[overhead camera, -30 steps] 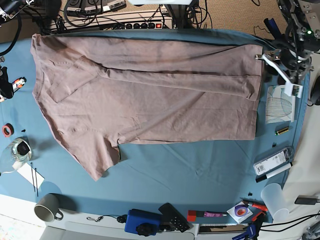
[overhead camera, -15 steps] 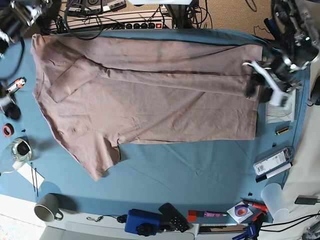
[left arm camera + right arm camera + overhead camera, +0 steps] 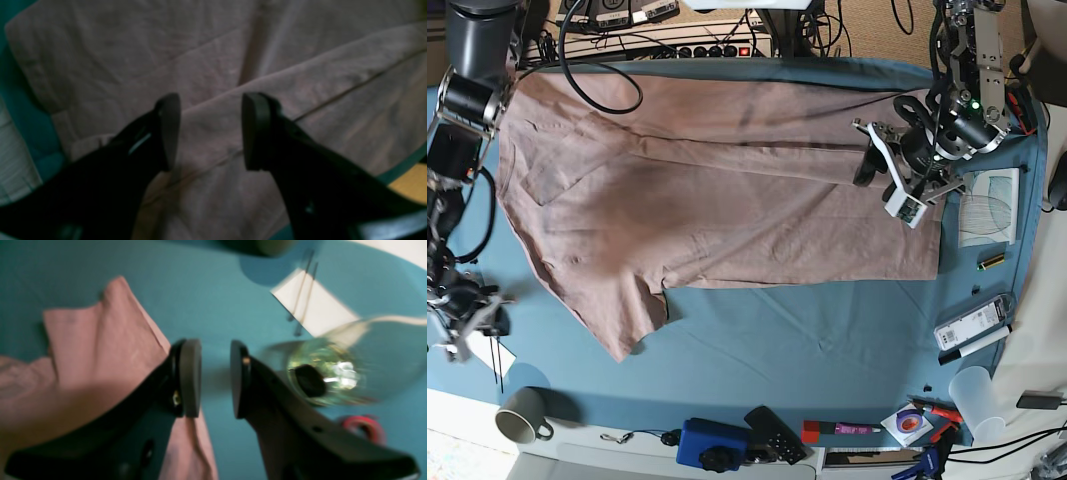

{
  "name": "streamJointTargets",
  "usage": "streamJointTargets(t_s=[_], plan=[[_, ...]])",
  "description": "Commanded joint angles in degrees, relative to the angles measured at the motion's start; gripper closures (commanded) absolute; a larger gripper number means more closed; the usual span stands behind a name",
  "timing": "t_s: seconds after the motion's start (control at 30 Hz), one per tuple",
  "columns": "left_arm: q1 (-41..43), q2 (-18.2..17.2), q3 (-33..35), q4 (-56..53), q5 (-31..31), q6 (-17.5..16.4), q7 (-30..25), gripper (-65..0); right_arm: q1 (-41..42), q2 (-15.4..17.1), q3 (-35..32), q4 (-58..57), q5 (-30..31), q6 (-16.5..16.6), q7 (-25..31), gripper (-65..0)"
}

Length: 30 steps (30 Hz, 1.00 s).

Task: Fold the T-shirt properly
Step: 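Move both grippers to the hem corners of the shirt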

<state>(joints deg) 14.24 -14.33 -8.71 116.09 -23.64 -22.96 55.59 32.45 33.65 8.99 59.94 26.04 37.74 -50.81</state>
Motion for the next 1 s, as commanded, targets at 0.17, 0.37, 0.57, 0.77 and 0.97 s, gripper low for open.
streamJointTargets(t_s=[0.17, 0.37, 0.57, 0.77, 0.97], plan=[[-0.61, -0.26, -0.46, 0.90, 0.11, 0.02, -1.18, -30.0, 7.52, -0.48, -5.92, -12.22, -5.88, -0.59, 9.03, -15.7], [-0.63, 0.13, -0.46, 0.90, 0.09, 0.02, -1.18, -30.0, 7.98, -3.54, -6.32, -19.91, -10.60, -3.32, 11.85, -15.7], [-0.63, 0.17, -0.46, 0.90, 0.07, 0.00, -1.14, -30.0, 7.80, -5.11, -6.32, -25.64, -13.70, -4.24, 12.81, -15.7], [-0.61, 0.17, -0.46, 0.90, 0.07, 0.00, -0.98, -30.1, 7.08, -5.22, -6.32, -26.29, -13.42, -5.25, 8.07, -9.9], [-0.61, 0.17, -0.46, 0.90, 0.07, 0.00, -1.01, -30.1, 7.06, -5.09, -6.32, -26.29, -7.74, -7.72, -6.40, 0.0]])
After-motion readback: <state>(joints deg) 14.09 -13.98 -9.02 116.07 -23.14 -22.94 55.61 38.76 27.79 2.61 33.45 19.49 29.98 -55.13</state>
